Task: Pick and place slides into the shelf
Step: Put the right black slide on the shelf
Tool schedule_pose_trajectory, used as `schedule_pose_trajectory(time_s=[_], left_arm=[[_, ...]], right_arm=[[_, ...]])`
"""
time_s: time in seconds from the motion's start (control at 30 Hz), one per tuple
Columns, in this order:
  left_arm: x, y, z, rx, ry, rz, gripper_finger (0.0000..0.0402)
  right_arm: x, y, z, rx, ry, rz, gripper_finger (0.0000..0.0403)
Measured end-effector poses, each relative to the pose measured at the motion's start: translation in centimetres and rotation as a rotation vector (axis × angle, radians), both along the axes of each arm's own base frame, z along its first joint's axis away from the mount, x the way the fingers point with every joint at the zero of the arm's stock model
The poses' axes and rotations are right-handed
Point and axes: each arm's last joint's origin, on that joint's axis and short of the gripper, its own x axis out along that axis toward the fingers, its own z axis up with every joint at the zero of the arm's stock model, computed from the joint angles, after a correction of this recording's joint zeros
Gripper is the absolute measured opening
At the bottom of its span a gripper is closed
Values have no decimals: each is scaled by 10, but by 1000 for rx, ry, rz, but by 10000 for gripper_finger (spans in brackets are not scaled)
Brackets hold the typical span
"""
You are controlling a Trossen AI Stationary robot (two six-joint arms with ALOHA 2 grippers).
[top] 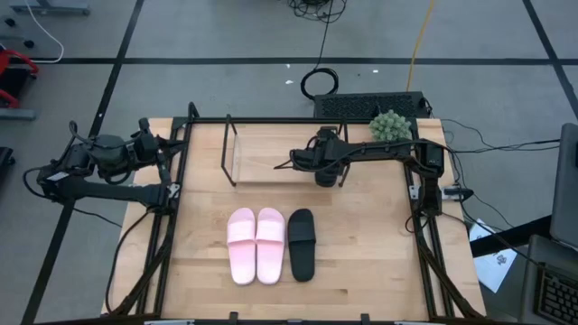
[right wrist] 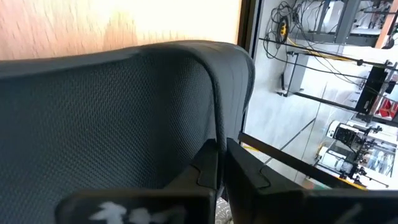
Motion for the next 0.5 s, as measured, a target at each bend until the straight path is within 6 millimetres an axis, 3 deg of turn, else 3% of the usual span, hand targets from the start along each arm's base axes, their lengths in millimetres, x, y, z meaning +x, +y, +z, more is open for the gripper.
schedule_pose_trajectory(time_s=[0.37, 0.5], left_arm=[[0, 0, 0, 2, 2, -1, 24], [0, 0, 0, 3, 3, -1, 24]], right_arm=[[-1, 1, 0, 22, 13, 0, 6], [-2, 2, -2, 76, 5, 0, 24]])
